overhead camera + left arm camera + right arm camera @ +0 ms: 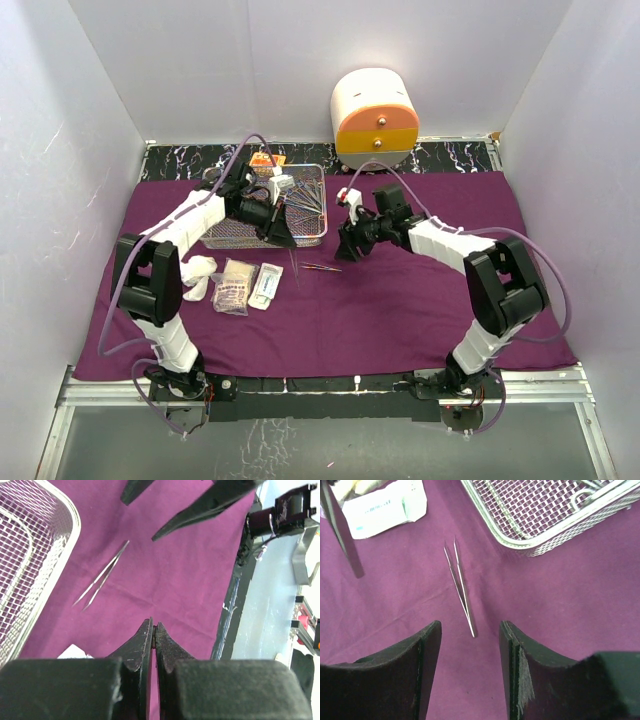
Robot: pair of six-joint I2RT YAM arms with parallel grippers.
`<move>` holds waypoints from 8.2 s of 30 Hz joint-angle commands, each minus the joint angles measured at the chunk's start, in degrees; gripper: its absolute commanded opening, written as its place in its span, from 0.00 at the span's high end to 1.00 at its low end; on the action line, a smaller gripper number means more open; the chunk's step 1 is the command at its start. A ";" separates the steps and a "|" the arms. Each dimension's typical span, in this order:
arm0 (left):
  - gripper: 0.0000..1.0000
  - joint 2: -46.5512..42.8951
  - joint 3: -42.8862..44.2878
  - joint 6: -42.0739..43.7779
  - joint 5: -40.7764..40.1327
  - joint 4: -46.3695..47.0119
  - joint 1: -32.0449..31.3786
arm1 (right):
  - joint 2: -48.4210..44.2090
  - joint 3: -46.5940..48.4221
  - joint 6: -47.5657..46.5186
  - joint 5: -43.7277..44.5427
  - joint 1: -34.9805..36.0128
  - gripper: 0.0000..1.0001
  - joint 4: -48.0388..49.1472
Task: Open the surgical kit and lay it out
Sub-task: Pick up the medical item from the surgical kit, then place the medical item in the surgical kit, then adjust the medical item in the surgical kit.
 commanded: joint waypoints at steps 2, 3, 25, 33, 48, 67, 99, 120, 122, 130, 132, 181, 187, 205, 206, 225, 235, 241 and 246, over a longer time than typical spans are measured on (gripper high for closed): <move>1.00 -3.86 0.39 10.17 6.10 -9.53 2.07 | 3.11 3.52 -3.85 -0.81 1.76 0.53 -2.95; 1.00 -4.10 -0.02 10.19 6.38 -9.34 2.33 | 3.58 3.65 -4.03 -0.38 2.05 0.54 -3.19; 1.00 -4.22 -3.21 9.59 9.71 -7.34 3.32 | 10.86 5.78 -6.84 8.56 7.67 0.73 -4.79; 1.00 -3.20 -2.74 9.57 9.46 -7.13 3.37 | 9.85 5.88 -7.73 8.86 7.72 0.88 -5.33; 1.00 1.45 -0.29 8.85 10.83 -5.15 3.33 | 3.08 6.20 -8.63 2.14 7.29 1.00 -7.92; 1.00 12.91 4.00 13.33 14.76 -7.94 -0.44 | -5.63 2.93 1.95 -9.61 -10.36 1.00 -2.12; 0.92 29.65 16.89 20.06 15.96 -17.60 -1.45 | -4.52 1.54 0.92 -7.64 -11.64 1.00 -1.57; 0.80 28.63 19.82 20.19 10.22 -17.29 -2.02 | -4.08 1.72 0.73 -7.98 -11.64 1.00 -1.95; 0.79 28.69 20.35 20.34 9.72 -17.65 -1.93 | -4.05 1.72 0.68 -7.99 -11.66 1.00 -1.91; 0.75 28.38 22.96 20.73 8.28 -19.19 -1.97 | -4.02 1.72 0.66 -8.05 -11.64 1.00 -2.03; 0.74 28.34 23.83 20.93 7.96 -19.76 -2.04 | -3.98 1.72 0.65 -8.09 -11.63 1.00 -2.03; 0.69 13.40 -2.20 -10.09 -6.28 19.96 -9.63 | -7.42 1.27 1.81 -9.57 -16.64 1.00 -0.98; 0.69 12.80 -3.28 -9.52 -7.41 20.47 -10.36 | -7.40 1.22 1.79 -9.66 -16.83 1.00 -0.98; 0.65 8.51 -7.42 -8.80 -9.61 24.42 -10.98 | -6.78 1.26 1.73 -9.98 -17.06 1.00 -1.14; 0.66 8.10 -7.72 -8.67 -9.71 24.62 -11.02 | -6.80 1.20 1.70 -10.01 -17.06 1.00 -1.16; 0.77 8.45 -7.15 -7.76 -25.17 21.91 -14.32 | -6.37 1.29 1.71 -9.98 -17.13 1.00 -1.33; 0.80 7.81 -7.02 -7.02 -31.57 20.61 -17.25 | -6.13 1.28 1.62 -9.80 -17.10 1.00 -1.37; 0.88 7.82 -6.73 -8.97 -37.27 19.59 -18.75 | -5.96 1.32 1.65 -9.68 -17.13 1.00 -1.42; 0.94 7.68 -5.83 -11.41 -38.50 18.07 -19.29 | -5.84 1.31 1.45 -9.38 -17.17 1.00 -1.46</move>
